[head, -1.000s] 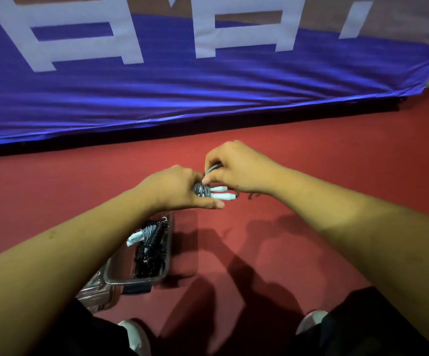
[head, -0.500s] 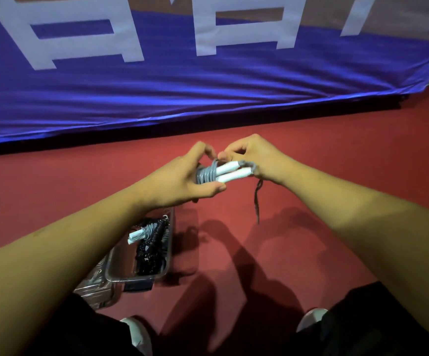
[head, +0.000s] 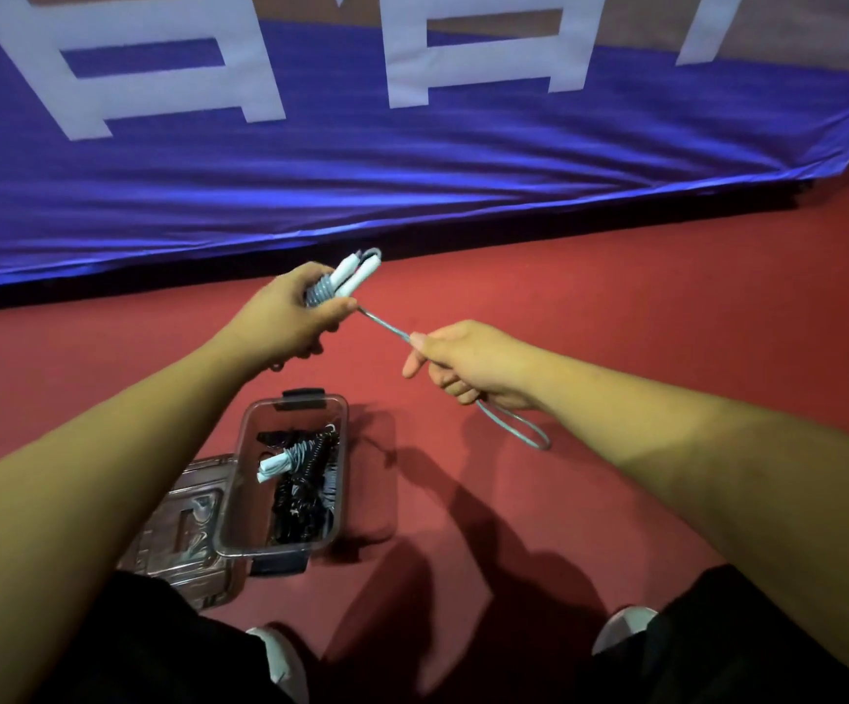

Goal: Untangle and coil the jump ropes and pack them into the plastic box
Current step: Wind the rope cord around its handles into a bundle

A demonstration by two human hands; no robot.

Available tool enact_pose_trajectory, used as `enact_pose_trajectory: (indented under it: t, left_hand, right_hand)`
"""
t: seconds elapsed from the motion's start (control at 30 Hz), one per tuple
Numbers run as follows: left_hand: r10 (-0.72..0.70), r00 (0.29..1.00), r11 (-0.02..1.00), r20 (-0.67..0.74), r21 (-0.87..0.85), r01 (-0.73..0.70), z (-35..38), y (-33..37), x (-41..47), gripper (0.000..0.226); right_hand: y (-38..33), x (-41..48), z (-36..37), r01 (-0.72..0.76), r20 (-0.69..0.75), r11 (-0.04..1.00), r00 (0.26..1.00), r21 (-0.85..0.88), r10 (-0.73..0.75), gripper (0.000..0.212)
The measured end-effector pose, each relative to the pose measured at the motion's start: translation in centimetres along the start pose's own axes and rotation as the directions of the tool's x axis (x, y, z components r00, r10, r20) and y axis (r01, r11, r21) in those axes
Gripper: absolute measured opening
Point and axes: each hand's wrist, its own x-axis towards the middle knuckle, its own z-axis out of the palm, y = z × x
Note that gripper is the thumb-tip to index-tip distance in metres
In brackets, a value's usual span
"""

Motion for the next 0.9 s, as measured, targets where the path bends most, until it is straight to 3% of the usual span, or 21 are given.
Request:
enact_pose_trajectory:
  t: [0.1, 0.2, 0.33, 0.47, 0.57, 0.63, 0.77, 0.83, 0.9]
  left_hand:
    - [-0.059, 0.997, 0.965, 0.04, 0.259, 0.047, 0.5, -2.4, 0.7, 0.038]
    - [-0.014, 1.0, 0.862, 0.018, 0.506, 0.003, 1.7, -3.0, 1.0, 0.041]
    - [-0.017, 0.999, 0.763, 0.034, 0.647, -0.009, 3.0, -2.2, 0.5, 0.035]
    - [-0.059, 0.961, 0.776, 0.272, 0.618, -0.127, 3.9, -0.8, -0.4, 0.035]
    - [-0.074, 0.907, 0.798, 0.415, 0.57, -0.195, 5.2, 1.5, -1.4, 0.053]
    - [-0.033, 0.903, 0.829, 0.428, 0.517, -0.215, 5.8, 2.7, -2.0, 0.054]
    - [0.094, 0.9, 0.93, 0.427, 0.285, -0.232, 5.2, 4.2, -2.4, 0.021]
    - [0.159, 0.897, 0.91, 0.413, 0.291, -0.295, 4.9, 4.5, -2.4, 0.017]
    - [0.207, 0.886, 0.885, 0.414, 0.307, -0.35, 5.3, 4.6, -2.7, 0.019]
  right_hand:
    - [-1.3, -0.3, 1.6, -0.041, -0.019, 0.999, 0.999, -0.026, 0.04, 0.018]
    - [-2.7, -0.8, 3.2, -0.016, 0.02, 0.99, 1.0, -0.14, 0.019, 0.02]
    - [-4.1, -1.8, 2.5, 0.061, 0.003, 0.969, 0.998, -0.239, -0.062, 0.01]
    - [-4.5, -2.4, 0.4, 0.132, -0.043, 0.938, 0.987, -0.319, -0.153, 0.019]
    - [-4.6, -2.1, -1.0, 0.159, -0.118, 0.939, 0.972, -0.306, -0.203, 0.022]
    - [-4.6, -2.0, -1.9, 0.171, -0.152, 0.943, 0.964, -0.284, -0.22, 0.025]
    - [-4.4, -1.5, -4.0, 0.187, -0.212, 0.972, 0.954, -0.14, -0.214, 0.024]
    - [-3.9, -1.3, -5.0, 0.202, -0.191, 0.978, 0.959, -0.053, -0.208, 0.02]
    - [-3.2, -1.3, -5.7, 0.198, -0.163, 0.978, 0.965, -0.073, -0.207, 0.017]
